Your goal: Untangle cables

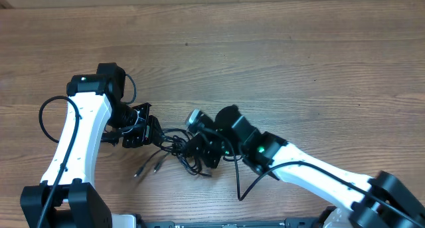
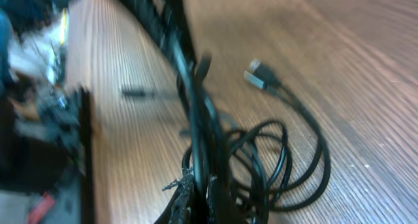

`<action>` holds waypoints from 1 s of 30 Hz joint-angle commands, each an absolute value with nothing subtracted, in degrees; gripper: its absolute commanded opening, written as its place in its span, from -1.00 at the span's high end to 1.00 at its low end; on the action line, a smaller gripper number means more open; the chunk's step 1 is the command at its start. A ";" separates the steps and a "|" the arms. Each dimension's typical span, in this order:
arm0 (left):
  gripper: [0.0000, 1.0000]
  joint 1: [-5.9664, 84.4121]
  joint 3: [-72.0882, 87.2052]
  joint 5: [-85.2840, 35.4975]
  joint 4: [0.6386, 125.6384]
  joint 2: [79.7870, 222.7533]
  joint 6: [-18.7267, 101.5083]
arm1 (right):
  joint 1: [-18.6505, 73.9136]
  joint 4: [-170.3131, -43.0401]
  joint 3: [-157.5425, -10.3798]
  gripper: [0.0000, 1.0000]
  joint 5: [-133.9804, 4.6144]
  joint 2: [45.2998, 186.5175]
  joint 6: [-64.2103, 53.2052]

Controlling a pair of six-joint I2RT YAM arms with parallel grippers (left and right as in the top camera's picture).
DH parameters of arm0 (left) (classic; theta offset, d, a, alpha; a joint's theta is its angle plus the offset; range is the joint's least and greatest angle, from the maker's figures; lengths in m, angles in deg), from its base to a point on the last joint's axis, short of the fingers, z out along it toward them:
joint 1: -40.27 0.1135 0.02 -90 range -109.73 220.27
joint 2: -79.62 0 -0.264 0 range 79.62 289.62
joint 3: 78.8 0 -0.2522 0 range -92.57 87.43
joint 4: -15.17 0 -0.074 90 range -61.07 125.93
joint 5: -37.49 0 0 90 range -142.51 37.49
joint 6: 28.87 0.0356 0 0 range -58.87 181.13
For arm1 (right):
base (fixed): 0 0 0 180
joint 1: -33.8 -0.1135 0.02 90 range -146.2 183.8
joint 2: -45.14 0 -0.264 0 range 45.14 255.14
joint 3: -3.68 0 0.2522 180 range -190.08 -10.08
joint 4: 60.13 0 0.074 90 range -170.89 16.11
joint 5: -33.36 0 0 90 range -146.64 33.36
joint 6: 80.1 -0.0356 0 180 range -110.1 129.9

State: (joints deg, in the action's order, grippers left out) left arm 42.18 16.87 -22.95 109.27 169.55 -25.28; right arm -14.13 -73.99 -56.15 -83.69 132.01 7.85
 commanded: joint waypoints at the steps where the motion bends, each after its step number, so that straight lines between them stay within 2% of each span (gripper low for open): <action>1: 0.92 42.23 16.08 -23.54 109.68 169.97 -24.80 | -10.15 -73.49 -57.04 0.93 -85.65 124.75 -1.02; 8: 0.91 42.21 16.08 -24.83 109.73 169.97 -25.90 | -5.75 -73.62 -57.04 0.92 -89.72 116.05 -1.04; 15: 0.92 42.12 16.08 -25.16 110.21 169.97 -25.85 | -5.75 -69.77 -57.04 0.92 -89.76 114.89 -6.86; 21: 0.91 42.12 16.08 -25.66 111.54 169.97 -24.80 | -5.75 -71.19 -57.04 0.90 -82.90 115.00 -6.84; 24: 0.92 42.12 16.08 -25.48 111.61 169.97 -22.81 | -5.75 -75.96 -57.04 0.60 -77.57 115.02 -6.84; 28: 0.91 42.12 16.08 -25.48 111.63 169.97 -19.54 | -5.75 -81.01 -57.04 -0.13 -75.10 115.02 -6.86; 29: 0.91 42.12 16.08 -25.46 111.63 169.97 -18.27 | -5.75 -81.90 -57.04 -0.29 -75.08 115.02 -6.86; 30: 0.92 42.12 16.08 -25.46 111.63 169.97 -17.15 | -5.75 -82.67 -57.04 -0.34 -75.08 115.02 -6.84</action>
State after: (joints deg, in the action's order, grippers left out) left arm 42.14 16.87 -25.35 111.41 169.55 -22.20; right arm -5.95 -81.49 -56.17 -78.35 116.25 -6.66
